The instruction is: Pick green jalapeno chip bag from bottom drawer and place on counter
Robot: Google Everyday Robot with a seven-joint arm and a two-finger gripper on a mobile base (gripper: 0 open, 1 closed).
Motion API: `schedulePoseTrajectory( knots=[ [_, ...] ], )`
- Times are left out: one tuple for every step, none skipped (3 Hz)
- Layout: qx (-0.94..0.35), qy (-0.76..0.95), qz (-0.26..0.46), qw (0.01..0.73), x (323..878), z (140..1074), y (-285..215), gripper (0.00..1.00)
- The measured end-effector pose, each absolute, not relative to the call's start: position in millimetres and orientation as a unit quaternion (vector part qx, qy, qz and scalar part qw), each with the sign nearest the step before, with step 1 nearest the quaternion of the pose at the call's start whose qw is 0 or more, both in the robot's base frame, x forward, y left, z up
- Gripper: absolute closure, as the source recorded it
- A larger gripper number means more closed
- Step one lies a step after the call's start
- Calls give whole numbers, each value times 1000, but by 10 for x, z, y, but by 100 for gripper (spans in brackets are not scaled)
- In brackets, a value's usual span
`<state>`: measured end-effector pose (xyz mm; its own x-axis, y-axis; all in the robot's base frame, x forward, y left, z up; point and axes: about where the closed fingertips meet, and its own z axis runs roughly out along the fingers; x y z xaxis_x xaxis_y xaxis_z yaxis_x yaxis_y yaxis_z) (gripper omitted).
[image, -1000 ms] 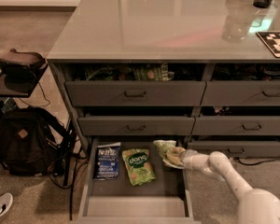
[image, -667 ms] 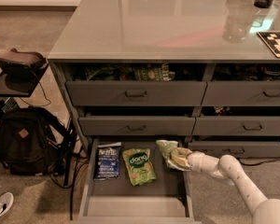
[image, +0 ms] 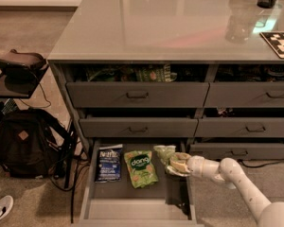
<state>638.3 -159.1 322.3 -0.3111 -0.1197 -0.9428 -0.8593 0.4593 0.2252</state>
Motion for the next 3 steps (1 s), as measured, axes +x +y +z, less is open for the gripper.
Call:
schedulePoseTrajectory(
  knots=[
    [-392,663,424,476,5922,3629,-1380,100],
    [-429,623,448,476,5349,4007,-1235,100],
    [-454,598,437,494,4944,4467,-1261,100]
  ],
)
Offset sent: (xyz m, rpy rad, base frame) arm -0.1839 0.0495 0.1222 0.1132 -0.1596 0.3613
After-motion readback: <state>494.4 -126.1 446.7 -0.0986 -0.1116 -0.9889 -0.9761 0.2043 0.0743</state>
